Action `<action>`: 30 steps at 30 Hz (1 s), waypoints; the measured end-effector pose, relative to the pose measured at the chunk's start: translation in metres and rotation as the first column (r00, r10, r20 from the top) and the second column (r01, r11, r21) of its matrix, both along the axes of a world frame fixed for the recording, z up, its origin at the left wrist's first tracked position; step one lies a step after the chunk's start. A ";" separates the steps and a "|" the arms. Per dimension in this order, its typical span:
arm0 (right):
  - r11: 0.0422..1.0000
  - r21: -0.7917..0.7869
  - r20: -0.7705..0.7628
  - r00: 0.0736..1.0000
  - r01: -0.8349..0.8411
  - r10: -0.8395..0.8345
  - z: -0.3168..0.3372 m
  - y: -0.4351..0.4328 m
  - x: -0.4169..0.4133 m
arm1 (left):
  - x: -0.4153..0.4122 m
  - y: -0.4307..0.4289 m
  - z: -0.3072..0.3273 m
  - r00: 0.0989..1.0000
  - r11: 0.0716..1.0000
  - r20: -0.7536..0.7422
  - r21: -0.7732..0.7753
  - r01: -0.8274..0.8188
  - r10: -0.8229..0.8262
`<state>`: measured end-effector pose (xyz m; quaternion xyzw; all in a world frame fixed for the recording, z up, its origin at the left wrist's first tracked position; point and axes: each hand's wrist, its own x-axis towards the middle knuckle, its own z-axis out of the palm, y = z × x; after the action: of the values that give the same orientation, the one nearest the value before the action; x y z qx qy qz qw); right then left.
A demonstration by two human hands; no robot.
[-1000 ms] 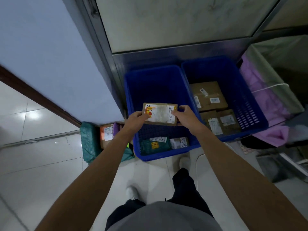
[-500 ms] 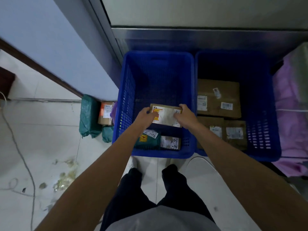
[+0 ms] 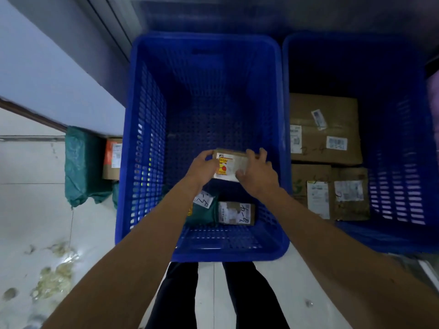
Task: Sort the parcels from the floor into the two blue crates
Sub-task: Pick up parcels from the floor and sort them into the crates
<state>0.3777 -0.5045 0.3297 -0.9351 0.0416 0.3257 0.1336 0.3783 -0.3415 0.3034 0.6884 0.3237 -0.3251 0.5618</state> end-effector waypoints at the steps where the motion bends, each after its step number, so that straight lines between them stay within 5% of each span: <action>1: 0.999 -0.034 -0.004 1.000 -0.025 0.025 -0.015 0.001 0.002 | 0.001 -0.001 -0.019 1.000 1.000 -0.028 -0.020 0.000 -0.001; 7: 0.904 -0.251 -0.124 0.937 -0.347 0.326 -0.088 0.010 0.001 | -0.011 -0.011 -0.104 0.988 0.994 -0.107 -0.033 0.106 -0.109; 14: 0.865 -0.258 -0.278 0.891 -0.430 0.360 -0.143 0.015 0.004 | -0.026 -0.006 -0.172 0.920 0.919 -0.073 0.060 0.390 -0.385; 21: 0.914 -0.172 -0.353 0.890 -0.366 0.290 -0.174 -0.001 0.001 | -0.025 -0.010 -0.187 0.773 0.746 -0.074 0.218 0.629 -0.630; 30: 0.791 -0.273 -0.361 0.821 -0.547 0.443 -0.184 -0.002 -0.008 | -0.036 -0.010 -0.183 0.523 0.444 -0.058 0.454 0.773 -0.850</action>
<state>0.3697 -0.5063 0.1461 -0.8652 -0.1292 0.4636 -0.1405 0.3423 -0.3518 0.1204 0.8886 -0.0364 -0.4124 0.1974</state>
